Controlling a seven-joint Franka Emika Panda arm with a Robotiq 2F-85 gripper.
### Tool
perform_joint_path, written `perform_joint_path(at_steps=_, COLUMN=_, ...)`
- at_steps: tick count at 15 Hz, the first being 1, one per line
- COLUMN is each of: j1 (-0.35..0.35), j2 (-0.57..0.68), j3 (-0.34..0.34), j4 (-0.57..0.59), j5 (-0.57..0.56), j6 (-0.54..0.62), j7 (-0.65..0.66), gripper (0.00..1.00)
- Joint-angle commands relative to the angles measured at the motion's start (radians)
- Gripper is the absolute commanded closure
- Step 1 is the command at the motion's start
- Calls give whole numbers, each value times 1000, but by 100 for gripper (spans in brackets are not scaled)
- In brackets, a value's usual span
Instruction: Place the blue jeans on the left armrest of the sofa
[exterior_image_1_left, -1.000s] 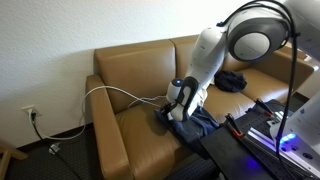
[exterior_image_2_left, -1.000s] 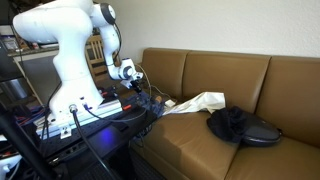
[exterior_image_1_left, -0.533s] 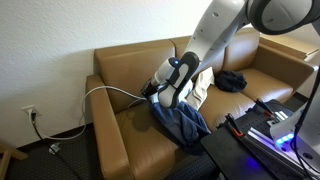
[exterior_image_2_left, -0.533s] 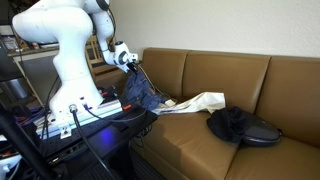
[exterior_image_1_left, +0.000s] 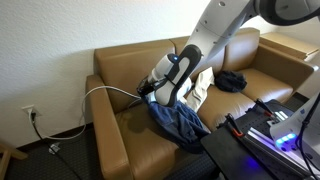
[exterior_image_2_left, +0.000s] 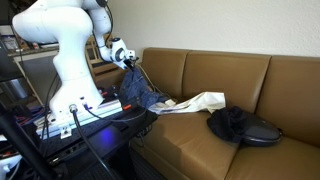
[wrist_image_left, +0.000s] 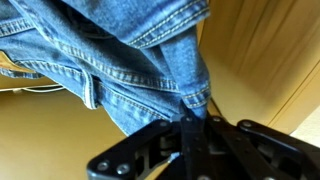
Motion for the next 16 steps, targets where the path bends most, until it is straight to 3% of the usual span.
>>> perform_joint_path(at_steps=1, j1=21, j2=44, j3=4, j4=94, j5=36, j6=76, j7=-29, gripper=98)
perform_joint_path(at_steps=7, j1=151, j2=33, j3=-49, j4=260, j5=140, j6=48, j7=-12, gripper=98)
perform_joint_path(at_steps=13, j1=325, j2=27, j3=-216, j4=317, j5=199, j6=32, j7=60, gripper=98)
perform_joint_path(at_steps=14, j1=278, j2=27, j3=-159, j4=203, j5=179, j6=20, j7=61, gripper=93)
perform_joint_path(at_steps=16, j1=314, j2=26, j3=-196, j4=214, j5=184, j6=16, j7=67, gripper=93)
